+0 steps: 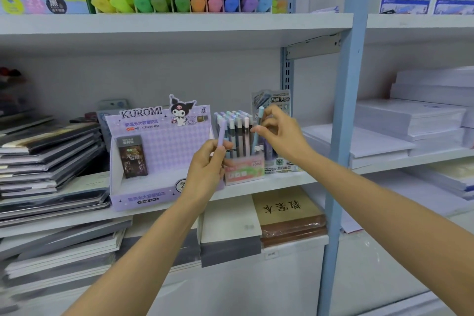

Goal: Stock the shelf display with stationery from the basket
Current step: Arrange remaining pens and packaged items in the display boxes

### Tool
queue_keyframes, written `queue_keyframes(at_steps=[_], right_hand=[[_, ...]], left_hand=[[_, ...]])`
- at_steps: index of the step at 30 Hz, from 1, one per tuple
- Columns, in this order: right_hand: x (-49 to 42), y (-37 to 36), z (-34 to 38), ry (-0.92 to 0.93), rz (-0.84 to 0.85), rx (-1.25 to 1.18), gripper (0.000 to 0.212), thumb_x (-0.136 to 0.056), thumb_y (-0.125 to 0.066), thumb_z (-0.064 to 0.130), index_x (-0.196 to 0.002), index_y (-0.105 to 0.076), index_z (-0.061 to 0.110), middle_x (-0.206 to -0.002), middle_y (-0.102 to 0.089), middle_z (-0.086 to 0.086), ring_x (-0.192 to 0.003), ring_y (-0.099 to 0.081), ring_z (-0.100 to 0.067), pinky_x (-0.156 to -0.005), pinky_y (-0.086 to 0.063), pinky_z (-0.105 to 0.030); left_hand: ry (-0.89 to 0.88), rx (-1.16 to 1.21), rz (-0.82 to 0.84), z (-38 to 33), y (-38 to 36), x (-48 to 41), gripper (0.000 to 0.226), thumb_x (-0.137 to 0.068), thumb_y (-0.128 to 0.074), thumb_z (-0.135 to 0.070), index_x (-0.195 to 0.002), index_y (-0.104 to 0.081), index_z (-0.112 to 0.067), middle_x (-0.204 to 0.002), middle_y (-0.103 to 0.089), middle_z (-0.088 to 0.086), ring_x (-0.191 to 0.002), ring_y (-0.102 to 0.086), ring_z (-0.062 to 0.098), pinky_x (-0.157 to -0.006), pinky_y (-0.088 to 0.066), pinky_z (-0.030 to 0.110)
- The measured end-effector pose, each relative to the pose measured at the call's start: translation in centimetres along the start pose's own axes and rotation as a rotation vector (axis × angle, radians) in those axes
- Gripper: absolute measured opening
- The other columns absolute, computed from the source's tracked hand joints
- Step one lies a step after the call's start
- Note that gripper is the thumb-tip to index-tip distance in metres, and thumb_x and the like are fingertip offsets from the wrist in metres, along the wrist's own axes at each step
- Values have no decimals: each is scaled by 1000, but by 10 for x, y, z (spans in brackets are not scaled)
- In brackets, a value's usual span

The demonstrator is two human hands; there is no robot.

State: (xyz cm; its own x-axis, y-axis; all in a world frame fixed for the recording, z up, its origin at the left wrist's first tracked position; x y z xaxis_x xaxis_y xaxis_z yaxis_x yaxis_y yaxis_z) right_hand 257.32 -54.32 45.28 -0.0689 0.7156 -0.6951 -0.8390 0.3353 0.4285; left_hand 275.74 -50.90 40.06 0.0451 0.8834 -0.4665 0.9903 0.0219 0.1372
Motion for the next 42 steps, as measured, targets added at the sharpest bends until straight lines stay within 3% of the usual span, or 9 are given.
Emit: queue_keyframes(at_steps=[4,11,16,21,24,30,33,36,42], right_hand=[[-3,-1,-3,8,44,49,18,-93,-63,21,-96,-46,21,-80,-72,2,-70,-60,4,-68,-45,-16],[-6,-14,-9,-26,130,88,19,-93,-63,18,-100,-46,21,-76,-72,-4,-65,-60,-8,-60,-41,-8],[-5,-14,-5,37,-4,64,58,-87,-67,7,-134,-41,30,-83,-56,4,-66,-54,-6,-67,-49,-17],[-8,-8,2,108,-73,154,22,-91,-64,12,-112,-65,17,-91,-59,-3,-76,-55,-16,-74,-51,-37],[-7,-5,2,65,-67,177,23,-94,-62,19,-116,-67,16,-105,-54,-4,-83,-56,-17,-82,-50,-33],[5,2,38,79,18,-272,28,-96,-58,29,-124,-60,24,-108,-64,2,-79,-60,-5,-72,-51,-22],[11,-13,51,93,221,-356,16,-93,-63,18,-108,-69,16,-86,-69,4,-71,-63,-6,-67,-53,-23],[12,-3,46,45,157,-475,8,-91,-65,11,-93,-72,13,-76,-70,4,-67,-62,-8,-67,-55,-20],[22,10,19,-126,148,-594,7,-87,-67,11,-93,-71,10,-78,-71,-3,-68,-64,-12,-65,-54,-18]], left_hand=[[4,27,11,2,-1,-1,22,-104,-40,-23,-100,-61,-22,-97,-63,8,-79,-54,19,-58,-44,21],[10,46,7,2,-1,-1,22,-104,-40,-22,-100,-62,-23,-93,-63,5,-71,-53,9,-56,-43,17],[20,37,10,1,0,0,22,-104,-40,-21,-101,-62,-22,-99,-64,5,-78,-55,13,-58,-44,20],[29,20,10,-2,1,0,23,-104,-40,-20,-107,-62,-16,-102,-65,6,-66,-55,1,-54,-44,14],[19,37,10,-6,1,3,22,-104,-42,-19,-109,-63,-13,-91,-63,3,-54,-52,-4,-50,-41,11],[-64,-2,49,-19,-2,9,20,-101,-50,-19,-108,-69,-18,-71,-57,-6,-58,-50,-1,-57,-44,13],[-117,-46,112,-27,-5,13,17,-98,-56,-18,-98,-70,-28,-65,-59,-15,-60,-51,0,-57,-45,13],[-81,-95,30,-25,11,12,7,-90,-68,-22,-90,-74,-23,-67,-66,-6,-61,-57,2,-57,-46,12],[43,258,-148,-18,42,13,4,-86,-71,-20,-87,-74,-17,-68,-72,-6,-63,-64,6,-60,-51,15]])
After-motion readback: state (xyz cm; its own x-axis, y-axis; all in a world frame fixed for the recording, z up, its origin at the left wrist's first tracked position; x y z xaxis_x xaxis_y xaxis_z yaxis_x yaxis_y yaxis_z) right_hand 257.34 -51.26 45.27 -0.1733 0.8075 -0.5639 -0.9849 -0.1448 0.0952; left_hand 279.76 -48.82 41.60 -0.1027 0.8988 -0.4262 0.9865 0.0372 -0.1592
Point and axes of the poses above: each hand's wrist, its own x-axis away from the middle knuckle, its own y-axis out of the back of the hand, z = x × y, the point moved 8 cm from there along -x, towards the middle knuckle
